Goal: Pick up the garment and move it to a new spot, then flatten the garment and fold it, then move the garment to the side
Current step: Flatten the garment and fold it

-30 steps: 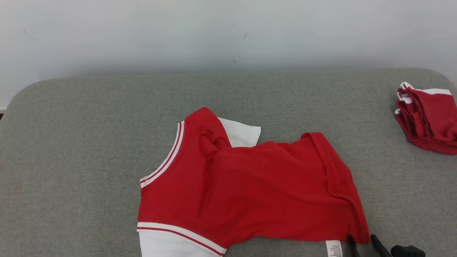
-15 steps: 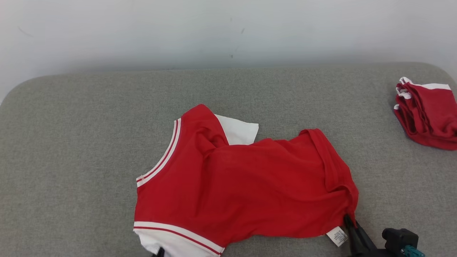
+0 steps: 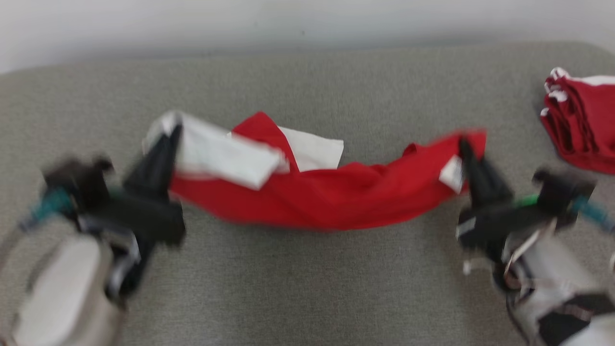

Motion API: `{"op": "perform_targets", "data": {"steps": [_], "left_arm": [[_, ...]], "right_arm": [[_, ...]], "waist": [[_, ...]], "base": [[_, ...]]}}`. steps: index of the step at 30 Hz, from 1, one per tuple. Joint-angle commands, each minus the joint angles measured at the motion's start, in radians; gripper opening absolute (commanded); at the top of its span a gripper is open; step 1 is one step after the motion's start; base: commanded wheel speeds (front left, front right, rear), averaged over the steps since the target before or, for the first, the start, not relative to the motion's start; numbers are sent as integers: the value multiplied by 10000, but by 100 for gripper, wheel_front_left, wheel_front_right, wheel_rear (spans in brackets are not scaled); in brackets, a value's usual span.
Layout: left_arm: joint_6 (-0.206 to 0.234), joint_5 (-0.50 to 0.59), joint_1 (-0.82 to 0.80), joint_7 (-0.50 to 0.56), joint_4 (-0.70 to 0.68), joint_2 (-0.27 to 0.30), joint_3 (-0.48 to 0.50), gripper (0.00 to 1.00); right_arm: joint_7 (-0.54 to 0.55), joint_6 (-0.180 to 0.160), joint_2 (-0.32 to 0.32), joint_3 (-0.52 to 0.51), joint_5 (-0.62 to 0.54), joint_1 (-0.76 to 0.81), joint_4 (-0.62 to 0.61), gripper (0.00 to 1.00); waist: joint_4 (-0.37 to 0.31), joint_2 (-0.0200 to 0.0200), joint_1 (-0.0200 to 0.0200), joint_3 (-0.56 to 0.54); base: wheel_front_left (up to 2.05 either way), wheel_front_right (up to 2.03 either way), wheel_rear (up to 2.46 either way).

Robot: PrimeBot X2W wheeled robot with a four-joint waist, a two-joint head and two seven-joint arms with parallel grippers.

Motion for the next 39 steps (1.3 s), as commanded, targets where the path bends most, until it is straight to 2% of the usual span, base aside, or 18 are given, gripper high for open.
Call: {"op": "perform_targets", "data": {"steps": [1, 6, 10, 15, 16, 20, 22, 24, 29, 39], "left_arm": [[13, -156, -950, 235, -106, 193, -46, 0], [13, -693, -4571, 1347, 229, 468, -258, 0], [13, -920, -7487, 2035, 1266, 460, -226, 0], [99, -670, -11022, 2395, 2881, 468, -71, 0], [212, -658, -11731, 2325, 3167, 418, 69, 0], [147, -361, -13758, 2477, 4294, 179, -241, 0], [124, -198, -14611, 2308, 4737, 104, -324, 0], [333, -267, -15357, 1881, 5155, -113, -108, 0], [592, 74, -16276, 1290, 6135, -417, -275, 0], [388, 194, -17224, 753, 7849, -722, -587, 0]], "right_arm": [[53, -27, -137, 95, 399, -851, 71, 0], [537, -27, -603, -6, 1768, -3899, 379, 0], [1233, -27, -754, -257, 2737, -6357, 721, 0], [2085, -27, -412, -613, 3588, -9322, 1673, 0], [2219, -27, -338, -666, 3631, -9909, 1945, 0], [2454, -27, -188, -670, 3384, -11936, 2955, 0], [2483, -27, -103, -692, 3309, -12746, 3494, 0], [2497, -26, -13, -892, 3301, -13545, 4034, 0], [2448, -26, -31, -944, 2904, -14741, 5016, 0], [2488, -26, 175, -823, 2701, -15986, 6538, 0]], "waist": [[-287, -1, -2, 1148], [-402, -1, -2, 2667], [-519, -1, -2, 3736], [-876, -1, -2, 4485], [-957, -1, -2, 4597], [-1029, -1, -2, 4814], [-992, -1, -2, 4790], [-945, -1, -2, 4777], [-748, -1, -2, 4887], [-588, -1, -2, 5331]], "base": [[0, 0, 0], [0, 0, 0], [0, 0, 0], [0, 0, 0], [0, 0, 0], [0, 0, 0], [0, 0, 0], [0, 0, 0], [0, 0, 0], [0, 0, 0]]}}
